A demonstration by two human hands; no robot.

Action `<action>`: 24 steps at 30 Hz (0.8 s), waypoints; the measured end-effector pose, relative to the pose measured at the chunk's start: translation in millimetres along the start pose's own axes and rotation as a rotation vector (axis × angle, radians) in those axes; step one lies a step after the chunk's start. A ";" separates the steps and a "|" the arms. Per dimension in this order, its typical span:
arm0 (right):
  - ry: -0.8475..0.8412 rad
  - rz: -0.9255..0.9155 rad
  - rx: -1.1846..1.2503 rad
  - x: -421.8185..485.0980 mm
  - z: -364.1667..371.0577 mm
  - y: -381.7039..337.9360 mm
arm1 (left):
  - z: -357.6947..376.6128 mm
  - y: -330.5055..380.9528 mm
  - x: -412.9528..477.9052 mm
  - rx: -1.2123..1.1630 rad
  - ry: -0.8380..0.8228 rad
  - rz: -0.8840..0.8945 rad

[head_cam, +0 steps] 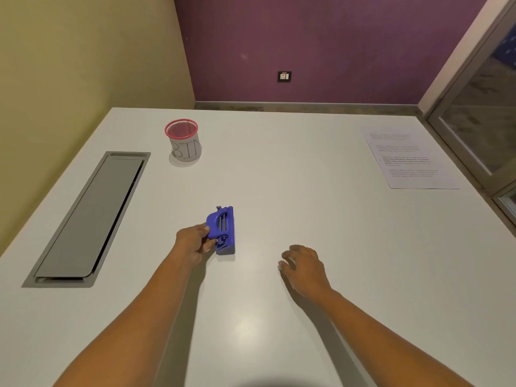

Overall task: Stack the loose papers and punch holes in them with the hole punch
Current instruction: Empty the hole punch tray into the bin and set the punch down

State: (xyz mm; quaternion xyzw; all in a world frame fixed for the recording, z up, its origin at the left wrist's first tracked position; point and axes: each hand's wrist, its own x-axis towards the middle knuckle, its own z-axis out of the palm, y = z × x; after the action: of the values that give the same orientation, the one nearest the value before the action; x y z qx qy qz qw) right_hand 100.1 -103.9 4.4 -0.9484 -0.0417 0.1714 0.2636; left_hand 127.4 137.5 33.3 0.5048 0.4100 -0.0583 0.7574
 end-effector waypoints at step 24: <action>-0.161 0.071 1.232 0.1 -12.6 -80.9 | 29.7 -5.7 -48.9 -0.187 -0.338 -0.091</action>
State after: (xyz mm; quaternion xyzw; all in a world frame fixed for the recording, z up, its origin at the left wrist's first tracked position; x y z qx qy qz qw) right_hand 105.6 -40.5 56.1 -0.6069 0.0770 0.2435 0.7527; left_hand 109.2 94.7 67.0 0.3964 0.3029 -0.1379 0.8556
